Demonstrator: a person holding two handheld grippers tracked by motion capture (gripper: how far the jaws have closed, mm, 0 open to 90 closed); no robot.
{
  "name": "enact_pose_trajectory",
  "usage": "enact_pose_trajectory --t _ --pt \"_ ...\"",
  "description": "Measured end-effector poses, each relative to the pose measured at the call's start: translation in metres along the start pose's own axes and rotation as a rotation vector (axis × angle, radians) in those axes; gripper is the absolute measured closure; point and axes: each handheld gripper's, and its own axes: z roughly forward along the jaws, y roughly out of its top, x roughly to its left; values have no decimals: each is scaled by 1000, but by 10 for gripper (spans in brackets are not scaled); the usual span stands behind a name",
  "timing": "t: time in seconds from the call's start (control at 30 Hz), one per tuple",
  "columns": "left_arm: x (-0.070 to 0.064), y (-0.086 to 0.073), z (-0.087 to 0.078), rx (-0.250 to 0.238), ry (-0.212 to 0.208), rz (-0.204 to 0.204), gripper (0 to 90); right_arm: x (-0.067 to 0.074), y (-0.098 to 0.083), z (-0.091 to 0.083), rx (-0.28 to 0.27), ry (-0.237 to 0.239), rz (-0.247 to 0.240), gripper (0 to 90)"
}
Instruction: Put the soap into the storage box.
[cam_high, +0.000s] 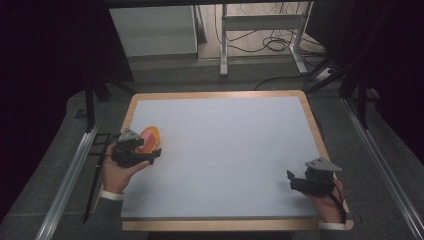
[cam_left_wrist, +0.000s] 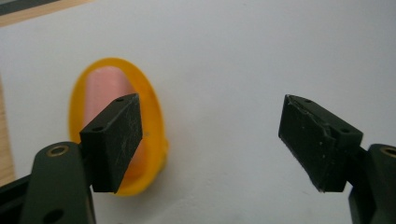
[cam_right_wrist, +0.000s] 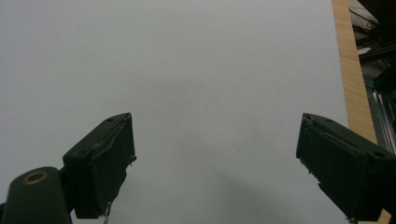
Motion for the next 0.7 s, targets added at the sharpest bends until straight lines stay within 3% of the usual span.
enact_pose_trajectory --t 0.2,0.37,0.5,0.63,0.7 --pt "-17 -13 4 12 -51 2 217 1 1 0 -1 3 -2 113" --pt "-37 -24 18 26 -85 11 213 3 1 1 0 5 -8 113" --pt "-44 -28 21 36 -92 28 212 3 1 1 -1 5 -8 113" --pt "-48 -39 24 26 -125 -6 215 3 1 1 -1 6 -12 113" --pt "-48 -46 27 44 -129 -15 216 4 0 2 0 7 -14 113"
